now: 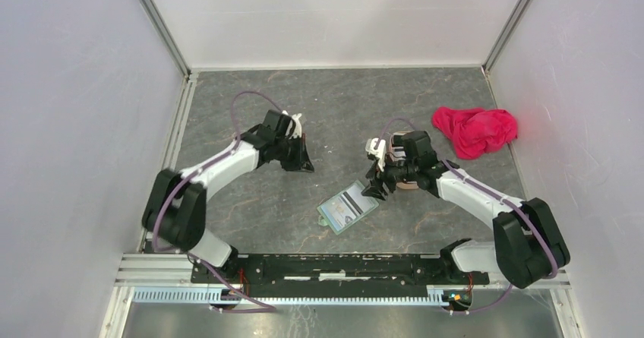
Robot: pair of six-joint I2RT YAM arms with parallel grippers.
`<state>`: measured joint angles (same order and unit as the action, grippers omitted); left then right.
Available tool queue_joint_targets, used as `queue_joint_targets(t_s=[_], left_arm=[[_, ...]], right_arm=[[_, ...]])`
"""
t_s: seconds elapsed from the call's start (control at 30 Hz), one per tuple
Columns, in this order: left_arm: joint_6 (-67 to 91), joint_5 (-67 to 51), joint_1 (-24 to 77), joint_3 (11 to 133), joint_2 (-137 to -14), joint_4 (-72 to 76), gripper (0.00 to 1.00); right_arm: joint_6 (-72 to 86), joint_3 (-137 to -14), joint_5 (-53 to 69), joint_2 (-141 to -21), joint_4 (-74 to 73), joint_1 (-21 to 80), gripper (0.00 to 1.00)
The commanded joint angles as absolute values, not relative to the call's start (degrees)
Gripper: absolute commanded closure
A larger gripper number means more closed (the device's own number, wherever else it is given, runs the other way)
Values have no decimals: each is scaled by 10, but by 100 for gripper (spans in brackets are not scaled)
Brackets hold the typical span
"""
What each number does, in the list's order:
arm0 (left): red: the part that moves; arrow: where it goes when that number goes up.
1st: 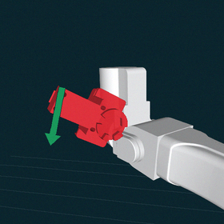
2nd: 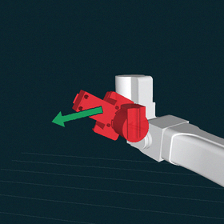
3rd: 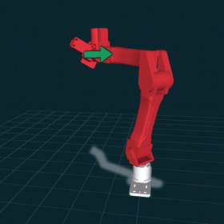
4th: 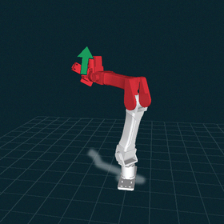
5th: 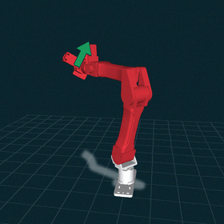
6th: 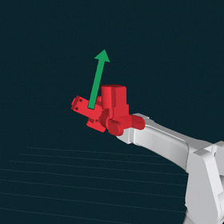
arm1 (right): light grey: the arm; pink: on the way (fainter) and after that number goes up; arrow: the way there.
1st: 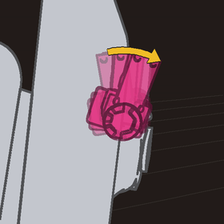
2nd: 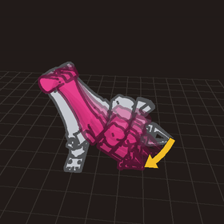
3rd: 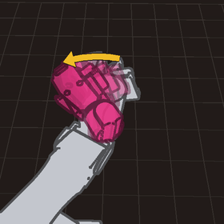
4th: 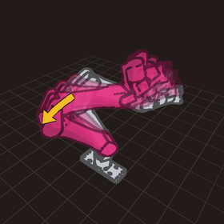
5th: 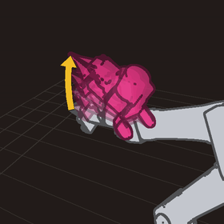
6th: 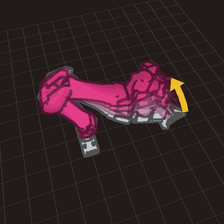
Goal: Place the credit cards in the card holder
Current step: Open the card holder at the center of the board.
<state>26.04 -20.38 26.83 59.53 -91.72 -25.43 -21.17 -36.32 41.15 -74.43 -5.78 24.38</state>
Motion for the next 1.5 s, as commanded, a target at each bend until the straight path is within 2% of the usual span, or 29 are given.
queue_joint_targets(t_s=[0.0,0.03,0.07,0.1,0.13,0.2,0.27,0.37,0.4,0.6,0.7,0.83,0.93,0.97,1.0,1.07,1.13,1.27,1.33,1.47], left_arm=[[287,-288,299,485,-750,-137,84],[305,-287,309,456,-716,-107,75],[320,-279,317,426,-678,-81,71],[334,-270,321,399,-644,-55,69],[345,-259,322,374,-611,-30,66],[366,-214,323,328,-543,18,55],[386,-181,323,279,-480,82,40],[441,-158,322,215,-422,183,5],[458,-155,322,202,-419,204,1],[468,-143,322,218,-439,134,2],[469,-128,322,213,-426,123,3],[481,-118,322,206,-410,114,4],[505,-116,322,195,-402,117,6],[514,-113,322,192,-400,120,8],[524,-110,322,188,-398,122,9],[547,-104,322,179,-396,135,13],[576,-102,322,169,-401,159,21],[589,-119,323,170,-429,182,29],[585,-128,326,177,-450,193,32],[570,-125,352,188,-509,214,36]], right_arm=[[-434,-399,582,-730,-186,262,42],[-501,-395,585,-726,-222,286,54],[-544,-383,573,-719,-228,314,64],[-575,-364,559,-712,-221,337,79],[-604,-351,550,-707,-214,360,98],[-620,-337,514,-709,-194,390,100],[-607,-344,470,-724,-180,415,100],[-570,-354,414,-752,-155,462,100],[-566,-357,398,-763,-153,478,100],[-549,-382,342,-829,-157,542,100],[-457,-387,283,-842,-92,546,100],[-339,-391,146,-849,-6,549,100],[-282,-388,72,-863,43,550,96],[-266,-387,66,-867,53,550,92],[-261,-387,72,-871,53,550,86],[-274,-393,127,-870,37,549,81],[-315,-421,225,-858,-34,538,81],[-445,-490,432,-847,-211,467,83],[-475,-494,476,-836,-243,421,82],[-429,-475,492,-830,-217,351,83]])
